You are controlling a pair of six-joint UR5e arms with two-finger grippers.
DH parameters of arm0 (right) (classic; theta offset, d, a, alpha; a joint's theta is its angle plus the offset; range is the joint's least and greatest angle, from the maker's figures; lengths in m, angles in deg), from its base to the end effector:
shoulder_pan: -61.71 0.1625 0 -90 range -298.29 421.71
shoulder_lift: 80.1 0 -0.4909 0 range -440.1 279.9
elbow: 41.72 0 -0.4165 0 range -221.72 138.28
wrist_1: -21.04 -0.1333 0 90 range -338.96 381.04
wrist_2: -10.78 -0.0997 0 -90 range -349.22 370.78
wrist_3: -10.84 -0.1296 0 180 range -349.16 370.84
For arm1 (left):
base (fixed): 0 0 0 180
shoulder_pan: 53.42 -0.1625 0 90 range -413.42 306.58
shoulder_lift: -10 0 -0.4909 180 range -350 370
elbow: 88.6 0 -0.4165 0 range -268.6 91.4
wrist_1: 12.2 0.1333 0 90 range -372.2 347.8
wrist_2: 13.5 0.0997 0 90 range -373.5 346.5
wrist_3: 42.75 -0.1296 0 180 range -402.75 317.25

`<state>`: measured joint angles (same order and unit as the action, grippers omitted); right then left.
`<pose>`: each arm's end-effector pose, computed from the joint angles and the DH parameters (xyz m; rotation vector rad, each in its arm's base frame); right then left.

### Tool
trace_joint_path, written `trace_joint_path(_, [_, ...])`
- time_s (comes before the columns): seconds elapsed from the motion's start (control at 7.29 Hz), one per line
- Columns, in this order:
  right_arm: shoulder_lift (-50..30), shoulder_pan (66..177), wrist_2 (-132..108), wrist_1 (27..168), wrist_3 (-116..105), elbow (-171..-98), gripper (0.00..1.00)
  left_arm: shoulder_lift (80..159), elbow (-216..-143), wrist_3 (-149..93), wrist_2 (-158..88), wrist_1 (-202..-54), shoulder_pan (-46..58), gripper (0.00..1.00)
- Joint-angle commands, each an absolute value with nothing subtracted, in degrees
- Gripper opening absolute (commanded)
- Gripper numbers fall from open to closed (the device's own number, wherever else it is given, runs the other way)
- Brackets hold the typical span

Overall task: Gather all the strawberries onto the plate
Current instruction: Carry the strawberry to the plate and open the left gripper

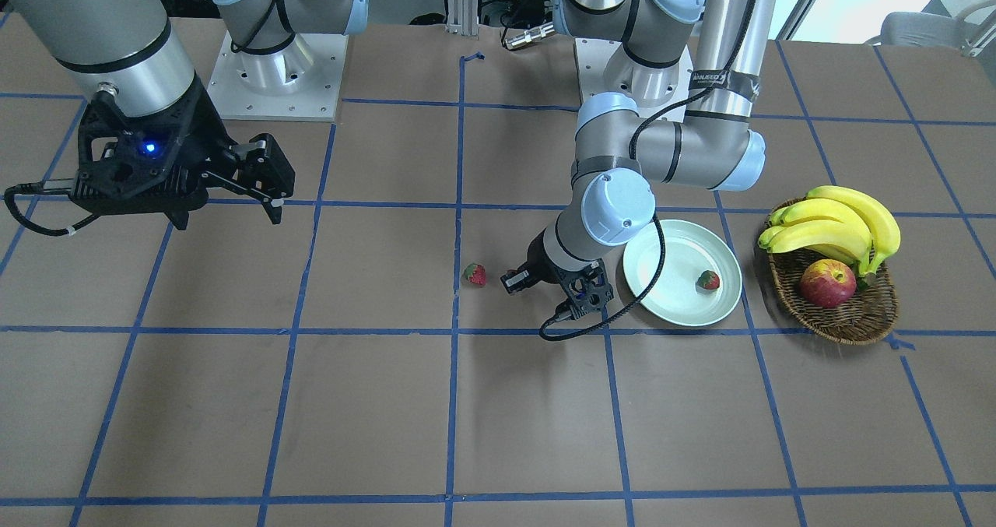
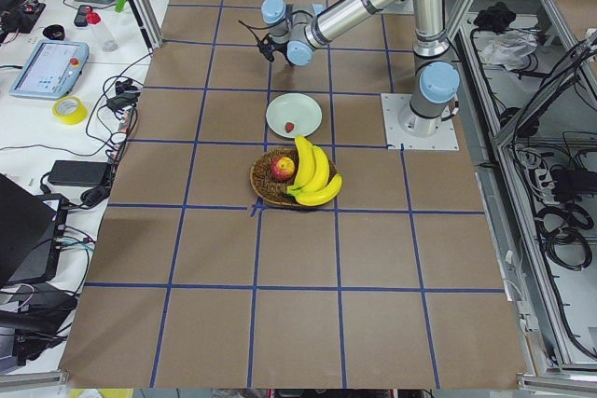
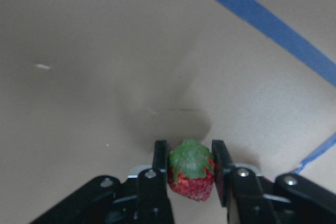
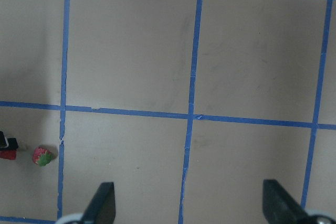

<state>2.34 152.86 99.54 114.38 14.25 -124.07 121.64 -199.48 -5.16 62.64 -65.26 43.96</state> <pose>0.1479 -0.5855 0.5264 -0.1251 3.1172 -0.0941 -0.2368 -0.5491 0.2024 0.7838 -2.8370 -0.2693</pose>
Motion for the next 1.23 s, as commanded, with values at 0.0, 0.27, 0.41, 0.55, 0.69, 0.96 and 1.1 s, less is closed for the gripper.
trace_joint_path(0.0, [2.3,152.9,99.5,114.4,14.2,-124.1,1.0,120.0,-193.2,-12.7,69.5,-70.8,40.8,0.0])
trace_joint_path(0.27, [2.3,152.9,99.5,114.4,14.2,-124.1,1.0,117.5,-191.3,-23.2,73.7,-78.6,34.1,0.0])
trace_joint_path(0.41, [2.3,152.9,99.4,114.4,14.2,-124.1,1.0,116.7,-191.5,-29.0,74.7,-82.0,31.0,0.0])
trace_joint_path(0.55, [2.3,152.9,99.3,114.4,14.2,-124.1,1.0,116.5,-192.6,-35.4,77.7,-83.5,27.3,0.0])
trace_joint_path(0.69, [2.3,152.9,99.4,114.4,14.2,-124.1,1.0,116.3,-195.4,-38.6,77.9,-83.6,24.8,0.0])
trace_joint_path(0.96, [2.3,152.9,99.3,114.4,14.1,-124.1,1.0,116.3,-198.1,-42.1,77.9,-82.9,22.4,0.22])
trace_joint_path(1.1, [2.3,152.9,99.3,114.4,14.1,-124.1,1.0,116.3,-197.9,-42.2,77.8,-82.8,22.4,0.99])
